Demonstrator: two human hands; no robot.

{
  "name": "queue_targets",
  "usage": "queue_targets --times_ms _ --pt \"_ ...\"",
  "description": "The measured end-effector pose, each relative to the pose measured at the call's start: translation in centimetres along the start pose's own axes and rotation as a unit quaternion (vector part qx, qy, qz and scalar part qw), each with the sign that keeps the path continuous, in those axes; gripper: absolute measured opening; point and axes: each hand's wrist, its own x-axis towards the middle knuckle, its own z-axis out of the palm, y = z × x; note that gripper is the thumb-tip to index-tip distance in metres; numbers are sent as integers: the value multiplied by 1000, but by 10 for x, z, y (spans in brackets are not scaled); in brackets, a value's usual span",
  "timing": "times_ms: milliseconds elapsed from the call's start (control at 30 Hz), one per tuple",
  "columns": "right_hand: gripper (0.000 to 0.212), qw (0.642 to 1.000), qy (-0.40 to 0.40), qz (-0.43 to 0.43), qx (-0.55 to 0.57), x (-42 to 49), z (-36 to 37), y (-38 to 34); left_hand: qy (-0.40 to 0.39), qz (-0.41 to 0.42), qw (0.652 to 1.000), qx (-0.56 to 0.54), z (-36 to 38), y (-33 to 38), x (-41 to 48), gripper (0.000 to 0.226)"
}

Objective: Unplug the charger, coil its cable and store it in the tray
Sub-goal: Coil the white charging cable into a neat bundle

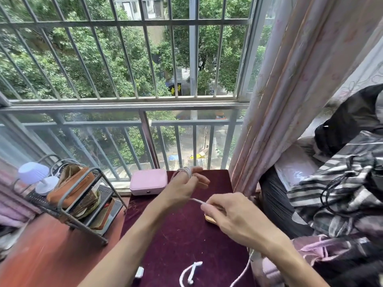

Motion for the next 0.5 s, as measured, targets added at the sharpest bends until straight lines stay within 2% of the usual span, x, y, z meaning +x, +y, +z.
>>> queue_targets --times_ms 33,100,200,300,400,433,500 --pt "36 1000 7 -11 10 2 -8 -1 -3 -14 1000 17 -4 -3 -2 30" --pt "32 999 21 -35 31 10 -25 0 -56 -30 998 9 -8 -5 -10 29" --pt "16 992 38 -82 84 32 -43 6 -172 -26 982 -78 -1 -1 -23 27" --pt "12 982 35 -89 164 53 -50 15 -224 -69 955 -184 15 8 -34 55" --pt "12 972 42 -96 211 66 -45 23 -281 -93 900 -320 25 18 -42 94" --pt "10 970 44 -96 220 68 -41 26 -293 -88 885 -350 27 21 -45 96" --pt "9 963 54 -106 244 70 -32 32 -291 -62 886 -356 28 26 -51 78"
